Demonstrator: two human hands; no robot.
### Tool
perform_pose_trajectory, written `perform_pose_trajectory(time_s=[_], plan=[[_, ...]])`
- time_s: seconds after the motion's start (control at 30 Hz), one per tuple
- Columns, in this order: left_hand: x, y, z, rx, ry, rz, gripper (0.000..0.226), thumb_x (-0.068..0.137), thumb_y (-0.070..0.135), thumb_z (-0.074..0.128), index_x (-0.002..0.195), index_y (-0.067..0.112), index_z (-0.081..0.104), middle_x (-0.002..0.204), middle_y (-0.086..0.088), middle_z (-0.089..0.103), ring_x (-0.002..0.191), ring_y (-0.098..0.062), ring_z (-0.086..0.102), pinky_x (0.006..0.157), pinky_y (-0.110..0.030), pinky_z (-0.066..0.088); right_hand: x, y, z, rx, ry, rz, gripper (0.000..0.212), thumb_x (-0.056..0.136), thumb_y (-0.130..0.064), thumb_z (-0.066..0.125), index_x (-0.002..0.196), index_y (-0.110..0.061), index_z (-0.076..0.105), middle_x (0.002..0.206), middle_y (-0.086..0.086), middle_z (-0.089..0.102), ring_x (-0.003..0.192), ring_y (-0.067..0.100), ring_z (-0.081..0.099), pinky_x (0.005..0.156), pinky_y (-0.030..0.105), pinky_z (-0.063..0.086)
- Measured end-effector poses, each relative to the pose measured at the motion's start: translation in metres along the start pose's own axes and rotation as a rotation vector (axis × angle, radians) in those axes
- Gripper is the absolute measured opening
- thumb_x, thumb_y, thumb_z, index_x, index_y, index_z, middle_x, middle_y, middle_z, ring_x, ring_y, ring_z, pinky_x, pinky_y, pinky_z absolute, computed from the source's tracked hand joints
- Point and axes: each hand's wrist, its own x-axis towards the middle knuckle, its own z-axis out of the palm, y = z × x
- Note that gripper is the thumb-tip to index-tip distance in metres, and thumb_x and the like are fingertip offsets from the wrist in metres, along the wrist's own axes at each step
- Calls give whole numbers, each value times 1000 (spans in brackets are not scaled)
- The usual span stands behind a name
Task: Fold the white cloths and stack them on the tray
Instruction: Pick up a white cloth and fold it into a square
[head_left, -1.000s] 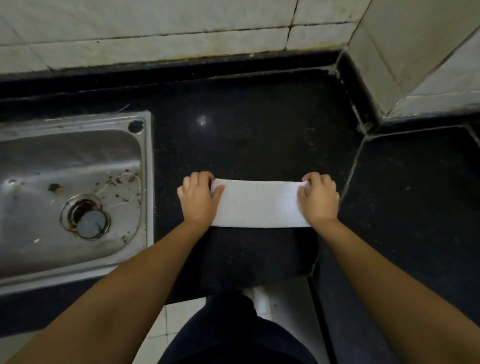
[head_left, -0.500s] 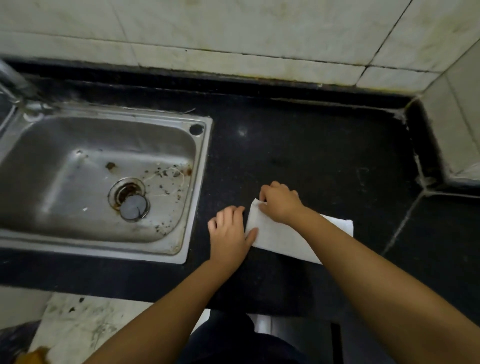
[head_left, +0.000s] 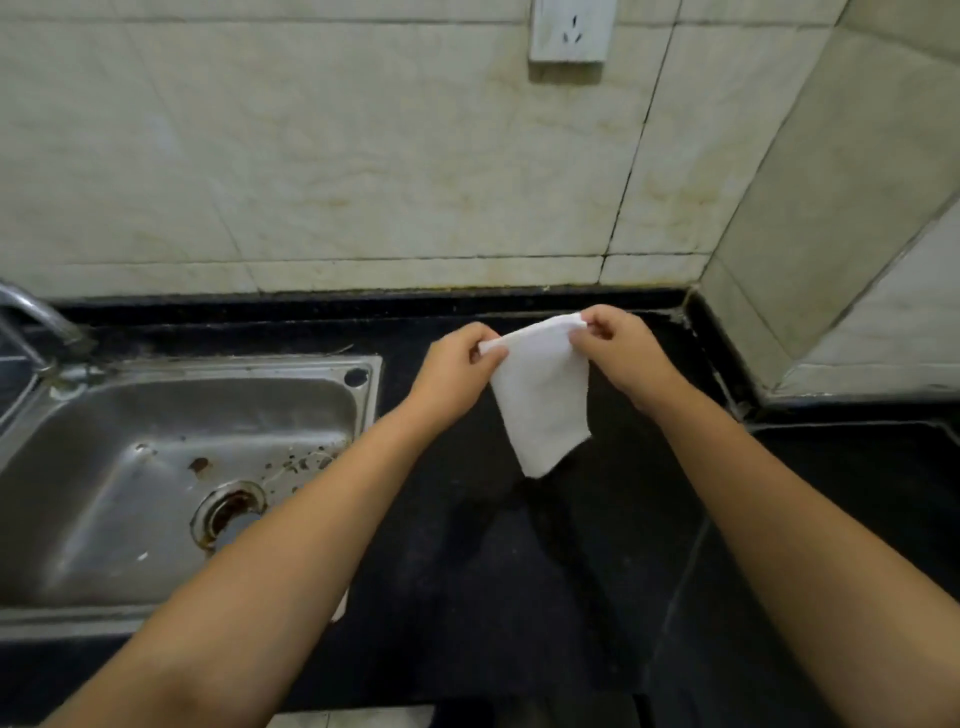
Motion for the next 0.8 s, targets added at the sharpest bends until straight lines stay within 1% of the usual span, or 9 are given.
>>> perform_pose_trajectory(time_s=[0.1, 0.2, 0.27, 0.37, 0.47, 0.53, 0.6, 0.67, 0.8], plan=[[-2, 17, -5, -99, 21, 36, 10, 90, 16, 55, 85, 24, 58, 84, 4, 63, 77, -12, 58, 68, -26, 45, -9, -3, -16, 128, 35, -35, 5, 91, -11, 55, 92, -14, 58, 75, -4, 53, 68, 6, 48, 59, 8, 41], [-26, 1, 3, -36, -33, 58, 25, 90, 12, 53, 79, 34, 55, 78, 12, 60, 71, -5, 54, 65, -23, 41, -29, 14, -9, 100, -27, -43, 5, 90, -10, 58, 90, -14, 60, 76, -2, 54, 67, 5, 48, 59, 9, 40], [-51, -20, 13, 26, -116, 40, 23, 90, 11, 54, 80, 32, 57, 76, 12, 60, 67, -4, 51, 62, -20, 39, -51, 37, 5, 68, -108, 3, 2, 89, -10, 61, 90, -9, 62, 79, 0, 57, 70, 6, 50, 64, 14, 42], [-94, -57, 31, 87, -352, -47, 20, 89, 7, 55, 91, 25, 64, 85, -7, 66, 70, -12, 56, 66, -26, 43, -90, 78, 29, 37, -309, 115, 3, 86, -9, 64, 88, -7, 62, 81, 3, 58, 74, 9, 52, 71, 23, 42], [-125, -83, 43, 122, -562, -140, 17, 90, 16, 58, 91, 32, 61, 84, -9, 65, 68, -10, 55, 66, -24, 45, -124, 110, 45, 0, -544, 221, 13, 86, -15, 65, 92, -4, 63, 74, -5, 55, 66, 2, 50, 63, 14, 40], [-130, -91, 47, 88, -573, -176, 15, 90, 19, 58, 91, 34, 59, 80, -4, 60, 67, -8, 53, 66, -22, 44, -134, 122, 49, 35, -593, 268, 17, 86, -17, 66, 91, -1, 63, 67, -9, 52, 59, -3, 47, 59, 11, 38], [-123, -93, 49, 12, -512, -220, 13, 89, 18, 59, 90, 31, 58, 81, -2, 59, 71, -8, 54, 69, -23, 45, -130, 125, 50, 127, -556, 325, 21, 87, -18, 66, 90, 3, 61, 69, -4, 54, 65, 2, 51, 64, 17, 42], [-105, -92, 51, -51, -422, -259, 9, 88, 18, 61, 88, 26, 58, 80, -5, 62, 72, -11, 55, 69, -26, 45, -116, 124, 52, 188, -439, 358, 21, 88, -18, 64, 84, 2, 58, 74, 1, 54, 71, 10, 51, 69, 27, 44], [-57, -89, 67, -68, -287, -297, 5, 88, 21, 62, 91, 17, 61, 82, -1, 62, 74, -11, 56, 69, -23, 45, -81, 121, 58, -29, -151, 360, 18, 89, -19, 60, 80, -4, 56, 70, -2, 49, 67, 10, 45, 60, 24, 36]])
